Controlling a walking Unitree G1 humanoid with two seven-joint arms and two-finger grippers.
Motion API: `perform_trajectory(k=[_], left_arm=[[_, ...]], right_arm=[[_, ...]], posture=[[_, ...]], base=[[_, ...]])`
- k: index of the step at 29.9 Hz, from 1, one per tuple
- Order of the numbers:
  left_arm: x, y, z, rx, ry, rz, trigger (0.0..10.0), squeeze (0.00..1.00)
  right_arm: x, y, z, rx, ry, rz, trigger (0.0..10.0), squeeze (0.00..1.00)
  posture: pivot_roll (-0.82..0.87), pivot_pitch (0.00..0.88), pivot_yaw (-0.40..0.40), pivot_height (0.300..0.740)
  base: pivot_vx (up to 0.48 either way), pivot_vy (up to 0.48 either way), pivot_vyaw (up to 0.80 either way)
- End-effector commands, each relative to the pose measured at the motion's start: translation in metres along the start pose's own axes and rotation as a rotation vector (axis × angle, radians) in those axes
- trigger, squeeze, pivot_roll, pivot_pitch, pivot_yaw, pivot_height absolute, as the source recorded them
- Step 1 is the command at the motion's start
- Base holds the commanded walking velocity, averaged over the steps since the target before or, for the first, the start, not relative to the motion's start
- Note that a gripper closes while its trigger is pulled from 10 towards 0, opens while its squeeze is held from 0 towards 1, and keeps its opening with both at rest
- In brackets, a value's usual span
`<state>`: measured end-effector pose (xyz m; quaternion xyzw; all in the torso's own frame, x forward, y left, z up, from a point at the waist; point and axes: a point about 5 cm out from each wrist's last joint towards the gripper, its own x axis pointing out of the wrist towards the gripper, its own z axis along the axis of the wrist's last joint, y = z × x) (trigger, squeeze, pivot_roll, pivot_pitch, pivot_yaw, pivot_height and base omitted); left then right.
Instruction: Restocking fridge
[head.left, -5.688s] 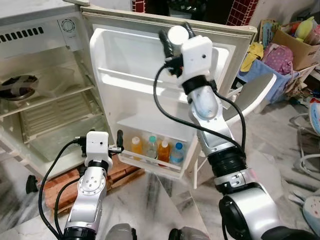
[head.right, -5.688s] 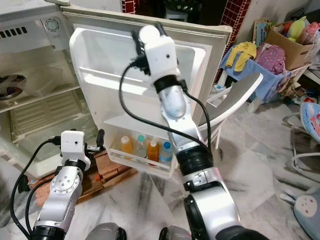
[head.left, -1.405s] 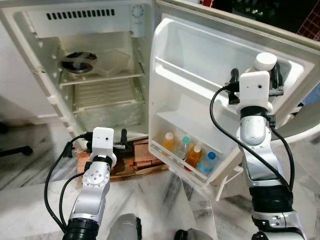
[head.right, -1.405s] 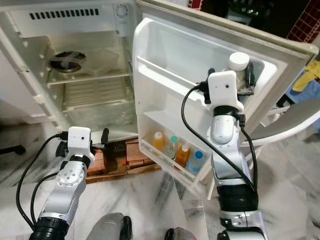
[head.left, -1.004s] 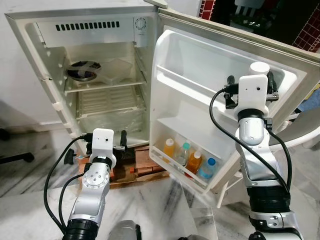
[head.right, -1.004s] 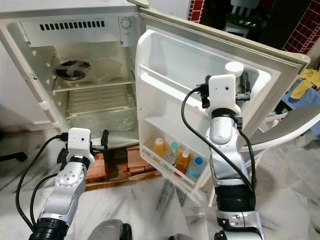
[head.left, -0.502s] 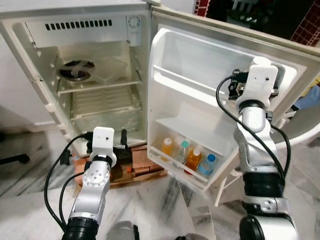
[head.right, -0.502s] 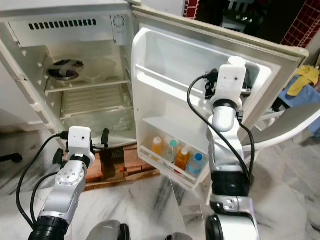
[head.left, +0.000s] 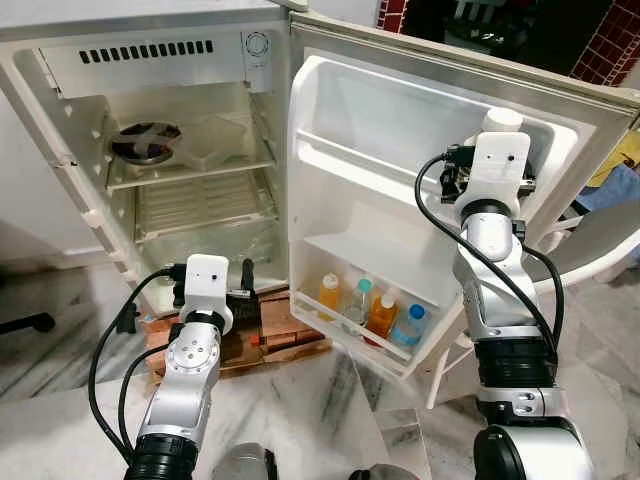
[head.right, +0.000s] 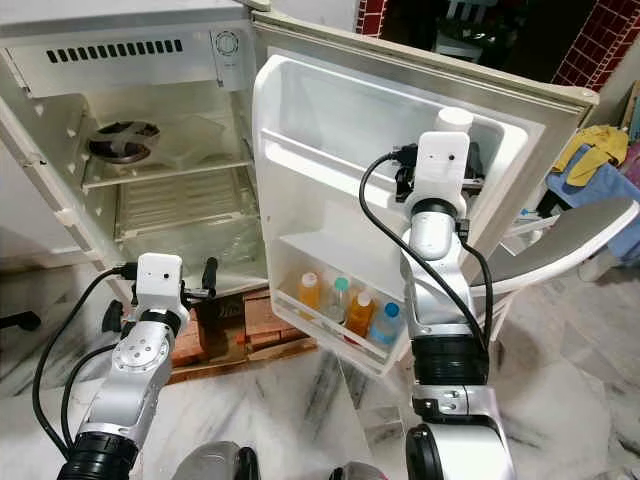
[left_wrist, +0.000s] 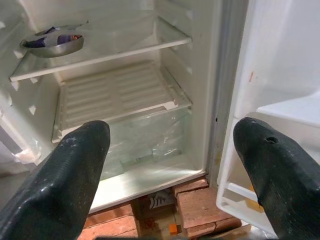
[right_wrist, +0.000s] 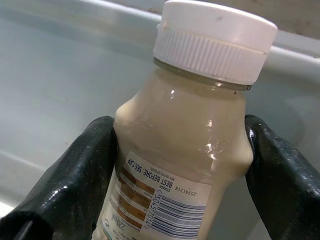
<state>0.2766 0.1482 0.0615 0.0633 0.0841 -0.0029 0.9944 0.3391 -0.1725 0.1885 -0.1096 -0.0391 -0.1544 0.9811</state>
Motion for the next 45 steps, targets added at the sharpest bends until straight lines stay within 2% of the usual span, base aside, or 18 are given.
perform_trajectory(k=[1, 3, 5, 10, 18, 26, 29, 32, 38, 40, 42, 45], left_arm=[[0.000, 0.000, -0.002, 0.012, 0.015, 0.005, 10.0, 0.00], [0.000, 0.000, -0.002, 0.012, 0.014, 0.005, 10.0, 0.00], [0.001, 0.001, -0.002, 0.015, 0.015, 0.006, 10.0, 0.00], [0.001, 0.002, -0.003, 0.018, 0.017, 0.003, 10.0, 0.00], [0.002, 0.000, -0.003, 0.020, 0.020, -0.009, 10.0, 0.00], [0.004, 0.001, -0.001, 0.026, 0.011, -0.011, 10.0, 0.00], [0.006, 0.000, 0.000, 0.030, 0.010, -0.017, 10.0, 0.00], [0.007, -0.003, 0.001, 0.030, 0.006, -0.020, 10.0, 0.00], [0.006, 0.001, -0.001, 0.031, 0.009, -0.006, 10.0, 0.00], [0.006, 0.002, -0.001, 0.031, 0.010, -0.003, 10.0, 0.00], [0.006, 0.002, -0.001, 0.031, 0.011, -0.002, 10.0, 0.00], [0.006, 0.001, -0.001, 0.031, 0.011, -0.002, 10.0, 0.00]], right_arm=[[-0.003, -0.013, -0.008, -0.028, 0.032, -0.044, 10.0, 0.00], [-0.003, -0.013, -0.008, -0.028, 0.032, -0.044, 10.0, 0.00], [-0.015, -0.019, -0.008, -0.046, 0.005, -0.048, 10.0, 0.00], [-0.031, -0.033, -0.011, -0.069, -0.015, -0.073, 10.0, 0.00], [-0.048, -0.048, -0.017, -0.054, -0.012, -0.091, 10.0, 0.00], [-0.081, -0.062, -0.022, -0.069, -0.068, -0.062, 10.0, 0.00], [-0.076, -0.070, -0.024, -0.107, -0.058, -0.114, 10.0, 0.00], [-0.070, -0.071, -0.016, -0.131, -0.091, -0.139, 10.0, 0.00], [-0.063, -0.084, -0.012, -0.199, -0.078, -0.205, 10.0, 0.00], [-0.059, -0.089, -0.008, -0.203, -0.090, -0.228, 10.0, 0.00], [-0.051, -0.094, 0.008, -0.227, -0.162, -0.251, 10.0, 0.00], [-0.045, -0.098, 0.018, -0.235, -0.196, -0.280, 10.0, 0.00]], posture=[[0.10, 0.018, -0.006, 0.740], [0.10, 0.018, -0.006, 0.740], [0.09, 0.019, -0.003, 0.740], [0.08, 0.022, 0.002, 0.740], [0.06, 0.025, 0.012, 0.740], [0.04, 0.024, 0.028, 0.740], [0.04, 0.023, 0.031, 0.740], [0.04, 0.019, 0.030, 0.740], [0.04, 0.019, 0.024, 0.740], [0.04, 0.019, 0.024, 0.740], [0.04, 0.018, 0.025, 0.740], [0.04, 0.015, 0.027, 0.740]], base=[[0.000, 0.000, 0.00], [0.000, 0.000, 0.00], [0.000, 0.000, 0.00], [0.000, 0.000, 0.00], [0.000, 0.000, 0.00], [0.000, 0.000, 0.00], [0.000, 0.000, 0.00], [0.000, 0.000, 0.00], [0.000, 0.000, 0.00], [0.000, 0.000, 0.00], [0.000, 0.000, 0.00], [0.000, 0.000, 0.00]])
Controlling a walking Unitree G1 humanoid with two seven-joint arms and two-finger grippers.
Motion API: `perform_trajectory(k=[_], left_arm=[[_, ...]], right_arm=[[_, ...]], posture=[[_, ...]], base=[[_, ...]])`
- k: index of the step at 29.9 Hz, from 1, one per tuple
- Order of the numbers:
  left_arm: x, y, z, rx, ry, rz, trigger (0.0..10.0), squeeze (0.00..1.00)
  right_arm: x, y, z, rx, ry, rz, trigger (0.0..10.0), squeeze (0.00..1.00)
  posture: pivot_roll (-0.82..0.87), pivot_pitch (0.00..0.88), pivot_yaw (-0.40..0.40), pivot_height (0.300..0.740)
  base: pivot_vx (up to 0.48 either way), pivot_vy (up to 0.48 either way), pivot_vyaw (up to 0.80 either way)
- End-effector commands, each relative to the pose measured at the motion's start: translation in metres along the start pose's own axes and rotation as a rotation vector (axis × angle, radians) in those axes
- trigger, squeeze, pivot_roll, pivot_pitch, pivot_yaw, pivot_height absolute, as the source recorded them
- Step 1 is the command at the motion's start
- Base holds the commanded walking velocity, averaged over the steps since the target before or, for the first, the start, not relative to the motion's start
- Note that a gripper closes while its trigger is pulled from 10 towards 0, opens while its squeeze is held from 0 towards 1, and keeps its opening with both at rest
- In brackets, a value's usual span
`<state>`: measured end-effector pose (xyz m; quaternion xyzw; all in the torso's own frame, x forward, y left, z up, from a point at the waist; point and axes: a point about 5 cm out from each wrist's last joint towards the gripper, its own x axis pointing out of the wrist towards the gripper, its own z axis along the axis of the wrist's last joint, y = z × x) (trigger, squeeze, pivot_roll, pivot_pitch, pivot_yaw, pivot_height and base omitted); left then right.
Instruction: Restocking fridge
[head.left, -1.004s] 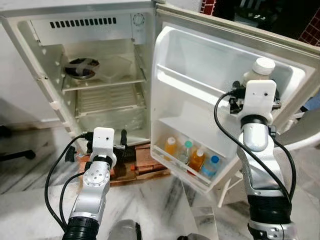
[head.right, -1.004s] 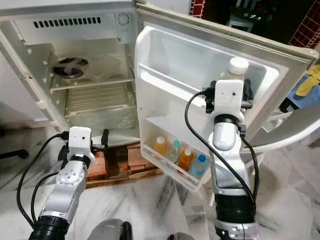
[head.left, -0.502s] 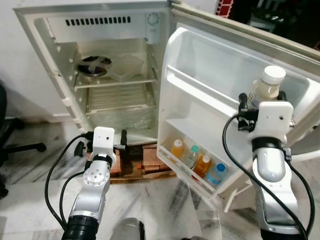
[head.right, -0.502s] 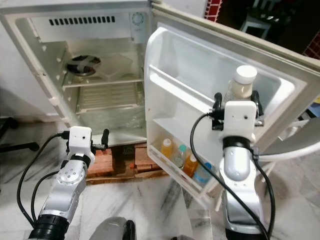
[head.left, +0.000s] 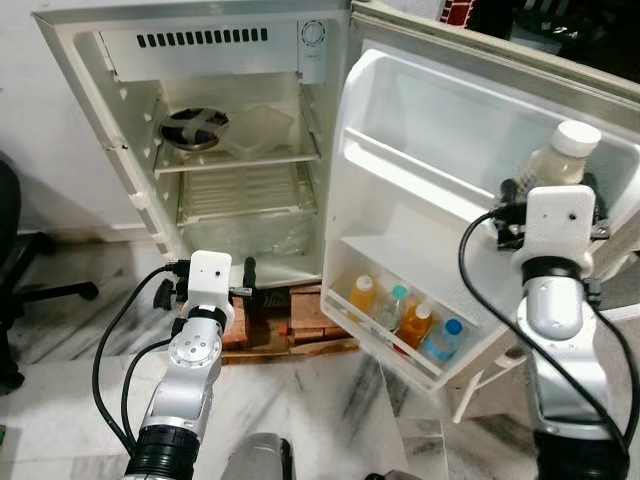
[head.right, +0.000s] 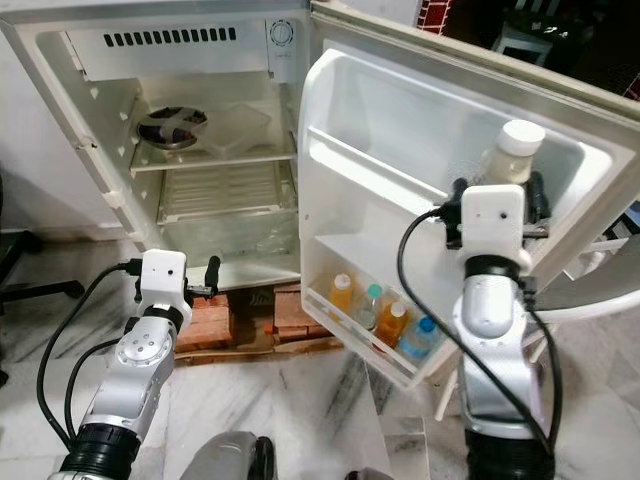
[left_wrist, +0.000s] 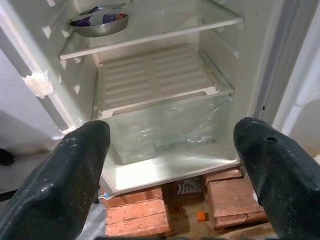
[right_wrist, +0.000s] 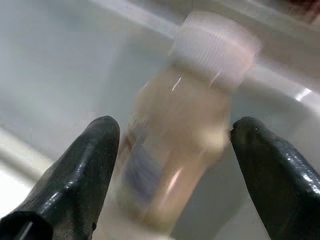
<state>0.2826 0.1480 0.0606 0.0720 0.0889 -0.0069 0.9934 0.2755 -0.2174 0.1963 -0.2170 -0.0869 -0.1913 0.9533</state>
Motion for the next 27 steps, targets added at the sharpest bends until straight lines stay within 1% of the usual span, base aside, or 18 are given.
perform_trajectory(k=[1, 3, 5, 10, 11, 16, 21, 27], left_arm=[[0.000, 0.001, -0.001, 0.012, 0.001, 0.006, 10.0, 0.00], [0.001, 0.001, 0.000, 0.012, -0.001, 0.008, 10.0, 0.00], [0.003, 0.002, 0.000, 0.014, -0.002, 0.013, 10.0, 0.00], [0.005, 0.003, 0.002, 0.031, -0.004, 0.030, 10.0, 0.00], [0.005, 0.003, 0.002, 0.032, -0.004, 0.029, 10.0, 0.00], [0.006, 0.002, 0.000, 0.037, -0.001, 0.024, 10.0, 0.00], [0.007, 0.001, 0.000, 0.039, -0.002, 0.024, 10.0, 0.00], [0.007, 0.001, 0.001, 0.039, -0.004, 0.028, 10.0, 0.00]], right_arm=[[0.010, -0.043, 0.019, -0.049, -0.089, -0.227, 10.0, 0.00], [0.012, -0.046, 0.024, -0.048, -0.107, -0.240, 10.0, 0.00], [0.010, -0.045, 0.022, -0.030, -0.090, -0.241, 10.0, 0.00], [-0.010, -0.034, -0.005, 0.033, 0.042, -0.207, 10.0, 0.00], [-0.014, -0.032, -0.007, 0.031, 0.053, -0.203, 10.0, 0.00], [-0.021, -0.027, -0.012, 0.025, 0.068, -0.187, 10.0, 0.00], [-0.025, -0.026, -0.015, 0.029, 0.069, -0.168, 10.0, 0.00], [-0.031, -0.017, -0.031, 0.019, 0.117, -0.120, 10.0, 0.00]], posture=[[0.04, 0.015, 0.029, 0.740], [0.04, 0.014, 0.029, 0.740], [0.03, 0.012, 0.033, 0.740], [0.03, 0.013, 0.040, 0.740], [0.03, 0.013, 0.041, 0.740], [0.02, 0.012, 0.045, 0.740], [0.02, 0.008, 0.044, 0.740], [0.04, 0.003, 0.032, 0.740]], base=[[0.000, 0.000, 0.00], [0.000, 0.000, 0.00], [0.000, 0.000, 0.00], [0.000, 0.000, 0.00], [0.000, 0.000, 0.00], [0.000, 0.000, 0.00], [-0.286, 0.000, 0.00], [-0.047, 0.000, 0.00]])
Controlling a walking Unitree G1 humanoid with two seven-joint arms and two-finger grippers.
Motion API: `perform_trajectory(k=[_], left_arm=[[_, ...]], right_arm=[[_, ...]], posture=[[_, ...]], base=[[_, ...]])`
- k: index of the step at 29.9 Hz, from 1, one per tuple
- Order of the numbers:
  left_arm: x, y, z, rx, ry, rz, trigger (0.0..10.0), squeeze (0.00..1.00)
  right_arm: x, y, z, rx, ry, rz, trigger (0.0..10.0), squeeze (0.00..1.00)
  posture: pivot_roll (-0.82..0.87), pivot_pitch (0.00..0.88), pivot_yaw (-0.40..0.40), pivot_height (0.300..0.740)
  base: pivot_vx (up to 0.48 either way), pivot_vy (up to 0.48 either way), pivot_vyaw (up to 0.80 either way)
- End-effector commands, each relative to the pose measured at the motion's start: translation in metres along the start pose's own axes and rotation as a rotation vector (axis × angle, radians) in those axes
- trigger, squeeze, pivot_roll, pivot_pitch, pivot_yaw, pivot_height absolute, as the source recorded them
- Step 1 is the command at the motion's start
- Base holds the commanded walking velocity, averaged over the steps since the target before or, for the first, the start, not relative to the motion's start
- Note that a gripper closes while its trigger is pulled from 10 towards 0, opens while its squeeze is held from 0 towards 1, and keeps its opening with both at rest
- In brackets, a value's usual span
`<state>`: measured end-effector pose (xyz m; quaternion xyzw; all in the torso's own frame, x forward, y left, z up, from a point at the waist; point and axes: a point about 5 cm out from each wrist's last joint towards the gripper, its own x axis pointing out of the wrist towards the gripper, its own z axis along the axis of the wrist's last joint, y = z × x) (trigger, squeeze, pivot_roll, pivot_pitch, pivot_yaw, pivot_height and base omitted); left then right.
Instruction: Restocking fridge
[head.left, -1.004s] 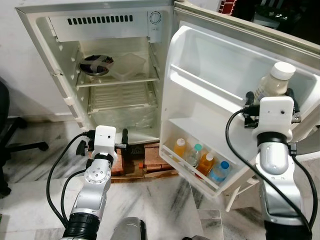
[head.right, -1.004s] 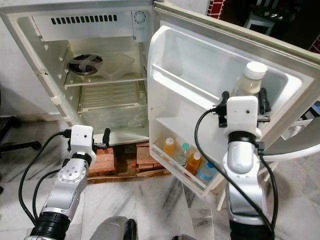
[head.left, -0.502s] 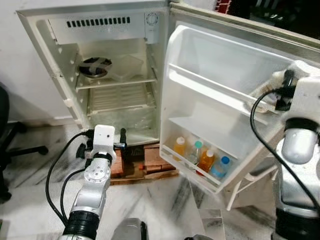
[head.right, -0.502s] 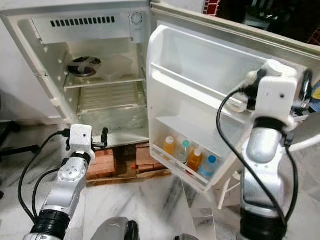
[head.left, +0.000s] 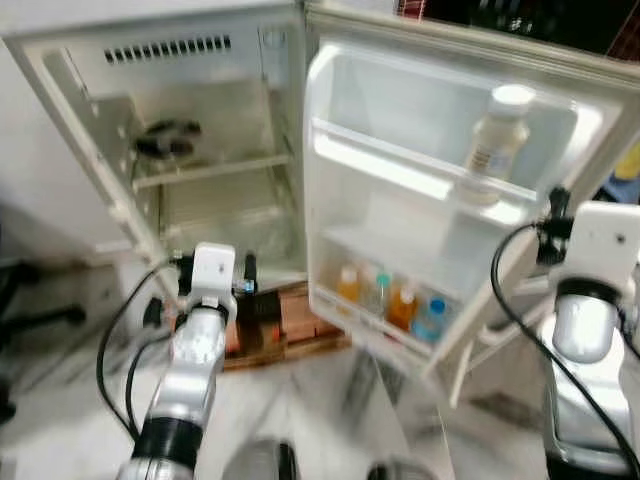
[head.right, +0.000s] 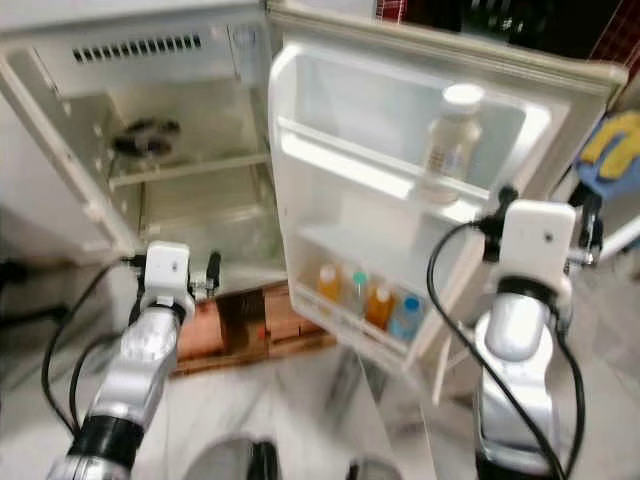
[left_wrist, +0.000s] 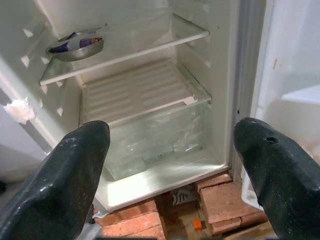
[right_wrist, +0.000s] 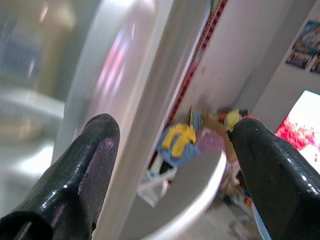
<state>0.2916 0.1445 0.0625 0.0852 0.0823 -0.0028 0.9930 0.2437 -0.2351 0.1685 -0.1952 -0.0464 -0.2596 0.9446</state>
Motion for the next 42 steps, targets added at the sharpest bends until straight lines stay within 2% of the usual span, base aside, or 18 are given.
perform_trajectory(k=[1, 5, 12, 21, 26, 27, 28, 32, 38, 39, 41, 42], left_arm=[[-0.002, 0.004, -0.004, 0.013, 0.010, 0.019, 10.0, 0.00], [-0.004, 0.006, -0.007, 0.014, 0.015, 0.022, 10.0, 0.00], [-0.005, 0.006, -0.008, 0.014, 0.019, 0.026, 10.0, 0.00], [-0.007, 0.007, -0.010, 0.017, 0.019, 0.029, 10.0, 0.00], [-0.010, 0.004, -0.014, 0.001, 0.028, 0.021, 10.0, 0.00], [-0.011, 0.003, -0.015, -0.003, 0.031, 0.013, 10.0, 0.00], [-0.012, 0.001, -0.017, -0.013, 0.036, -0.005, 10.0, 0.00], [-0.014, -0.005, -0.017, -0.026, 0.026, -0.065, 10.0, 0.00], [-0.008, 0.001, -0.013, -0.024, 0.005, -0.076, 10.0, 0.00], [-0.007, 0.001, -0.012, -0.023, 0.003, -0.081, 10.0, 0.00], [-0.003, 0.004, -0.008, -0.021, -0.006, -0.074, 10.0, 0.00], [-0.002, 0.005, -0.007, -0.021, -0.007, -0.071, 10.0, 0.00]], right_arm=[[-0.002, 0.001, -0.005, 0.005, 0.018, 0.009, 10.0, 0.00], [-0.008, 0.007, -0.021, 0.012, 0.094, 0.035, 10.0, 0.00], [-0.012, 0.025, -0.042, 0.020, 0.162, 0.116, 10.0, 0.00], [-0.011, 0.045, -0.051, 0.089, 0.192, 0.196, 10.0, 0.00], [-0.009, 0.062, -0.054, 0.135, 0.203, 0.250, 10.0, 0.00], [-0.010, 0.065, -0.054, 0.140, 0.205, 0.255, 10.0, 0.14], [-0.010, 0.068, -0.055, 0.156, 0.213, 0.265, 10.0, 1.00], [-0.010, 0.081, -0.055, 0.208, 0.217, 0.311, 10.0, 1.00], [-0.001, 0.090, -0.048, 0.205, 0.163, 0.362, 10.0, 0.98], [-0.001, 0.091, -0.047, 0.195, 0.154, 0.375, 10.0, 0.81], [0.003, 0.092, -0.044, 0.180, 0.130, 0.382, 10.0, 0.54], [0.003, 0.092, -0.043, 0.176, 0.128, 0.382, 10.0, 0.54]], posture=[[0.04, 0.003, 0.030, 0.740], [0.05, 0.001, 0.024, 0.740], [0.06, 0.000, 0.016, 0.740], [0.08, 0.000, 0.007, 0.740], [0.08, 0.000, 0.005, 0.740], [0.08, 0.000, 0.006, 0.740], [0.08, 0.000, 0.006, 0.740], [0.08, 0.000, 0.014, 0.740], [0.07, 0.000, 0.022, 0.740], [0.07, 0.000, 0.022, 0.740], [0.07, 0.000, 0.019, 0.740], [0.07, 0.000, 0.019, 0.740]], base=[[0.000, 0.000, 0.00], [-0.221, 0.000, 0.00], [-0.331, 0.000, 0.00], [-0.294, 0.000, 0.00], [0.000, 0.000, 0.00], [0.000, 0.000, 0.00], [0.000, 0.000, 0.00], [0.000, 0.000, 0.00], [0.000, 0.000, 0.00], [0.251, 0.000, 0.00], [0.291, -0.251, 0.40], [0.296, -0.262, 0.79]])
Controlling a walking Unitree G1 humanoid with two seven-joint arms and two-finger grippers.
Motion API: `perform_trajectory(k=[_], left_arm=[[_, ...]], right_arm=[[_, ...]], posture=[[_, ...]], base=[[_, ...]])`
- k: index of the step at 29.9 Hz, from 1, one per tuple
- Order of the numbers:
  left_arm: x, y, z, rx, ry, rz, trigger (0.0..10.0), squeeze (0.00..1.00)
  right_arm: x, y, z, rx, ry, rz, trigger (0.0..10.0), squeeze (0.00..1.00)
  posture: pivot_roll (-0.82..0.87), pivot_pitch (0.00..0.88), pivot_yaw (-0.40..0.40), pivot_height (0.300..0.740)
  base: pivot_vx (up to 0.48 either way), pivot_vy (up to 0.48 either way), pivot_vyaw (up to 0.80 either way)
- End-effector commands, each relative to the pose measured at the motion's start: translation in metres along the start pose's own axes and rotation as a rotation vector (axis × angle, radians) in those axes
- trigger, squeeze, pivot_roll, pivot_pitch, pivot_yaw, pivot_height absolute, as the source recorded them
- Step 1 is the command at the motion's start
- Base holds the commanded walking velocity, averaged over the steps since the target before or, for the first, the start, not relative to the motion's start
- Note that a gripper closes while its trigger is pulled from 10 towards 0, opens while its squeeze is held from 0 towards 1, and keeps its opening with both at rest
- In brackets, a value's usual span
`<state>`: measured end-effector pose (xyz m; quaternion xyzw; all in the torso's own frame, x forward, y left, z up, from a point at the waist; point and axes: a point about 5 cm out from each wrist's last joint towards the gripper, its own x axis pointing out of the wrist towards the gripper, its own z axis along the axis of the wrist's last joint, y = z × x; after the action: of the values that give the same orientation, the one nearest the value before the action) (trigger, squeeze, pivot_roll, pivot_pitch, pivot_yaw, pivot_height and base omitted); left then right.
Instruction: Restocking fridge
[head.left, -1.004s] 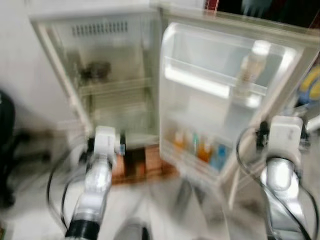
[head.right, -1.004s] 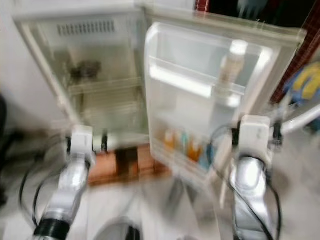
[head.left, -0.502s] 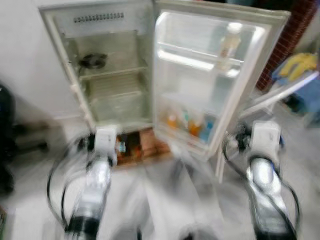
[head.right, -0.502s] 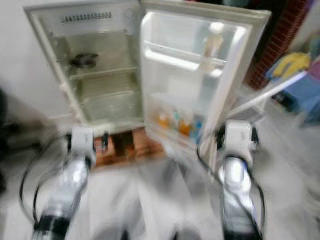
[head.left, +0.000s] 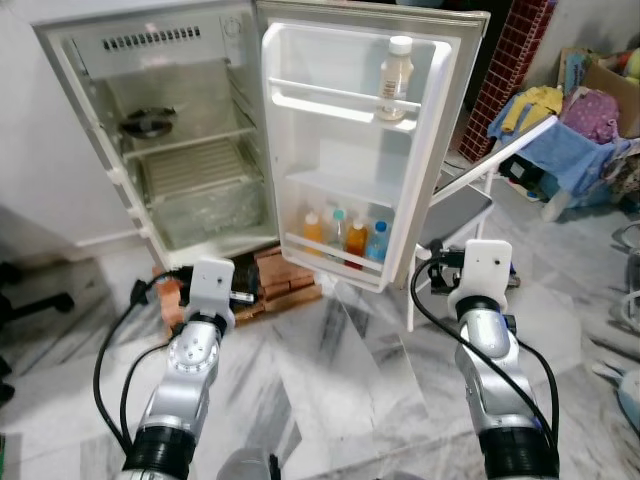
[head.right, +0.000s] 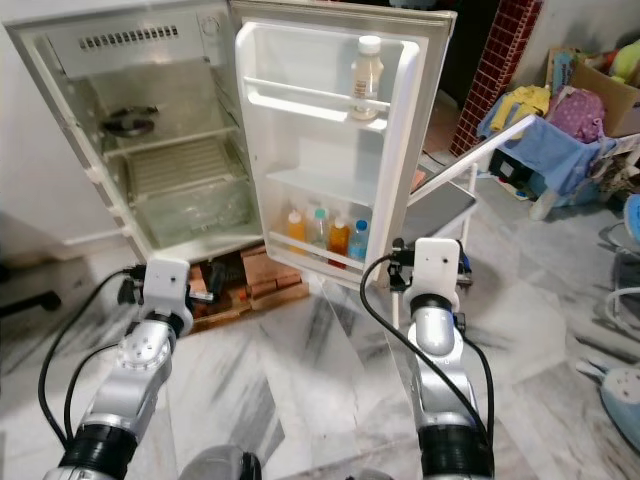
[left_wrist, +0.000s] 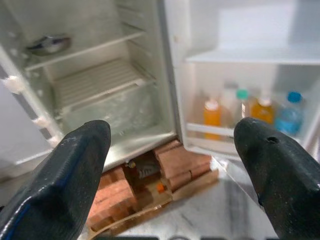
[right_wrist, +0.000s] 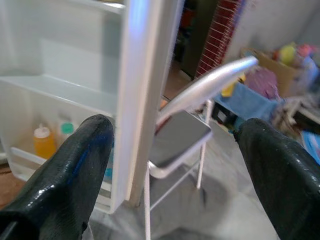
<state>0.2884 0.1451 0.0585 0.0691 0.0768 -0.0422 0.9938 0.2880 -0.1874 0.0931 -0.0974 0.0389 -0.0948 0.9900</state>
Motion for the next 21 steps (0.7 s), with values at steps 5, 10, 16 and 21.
perform_trajectory(k=[5, 10, 16, 21], left_arm=[[0.000, 0.004, -0.001, -0.009, 0.005, 0.014, 10.0, 0.00], [-0.004, -0.002, -0.006, -0.009, 0.019, -0.007, 10.0, 0.00], [-0.004, -0.004, -0.009, -0.009, 0.030, -0.016, 10.0, 0.00], [-0.003, -0.006, -0.012, 0.011, 0.056, -0.027, 10.0, 0.00]], right_arm=[[0.005, 0.011, 0.009, 0.026, -0.038, 0.044, 10.0, 0.00], [0.006, 0.017, 0.010, 0.047, -0.041, 0.078, 10.0, 0.00], [0.008, 0.023, 0.012, 0.052, -0.056, 0.109, 10.0, 0.00], [0.011, 0.027, 0.014, 0.062, -0.064, 0.124, 10.0, 0.00]], posture=[[0.08, 0.000, 0.016, 0.740], [0.08, 0.000, 0.015, 0.740], [0.08, 0.000, 0.015, 0.740], [0.09, 0.000, 0.011, 0.740]], base=[[0.310, -0.327, 0.80], [0.303, -0.368, 0.79], [0.287, -0.381, 0.37], [0.276, -0.388, 0.00]])
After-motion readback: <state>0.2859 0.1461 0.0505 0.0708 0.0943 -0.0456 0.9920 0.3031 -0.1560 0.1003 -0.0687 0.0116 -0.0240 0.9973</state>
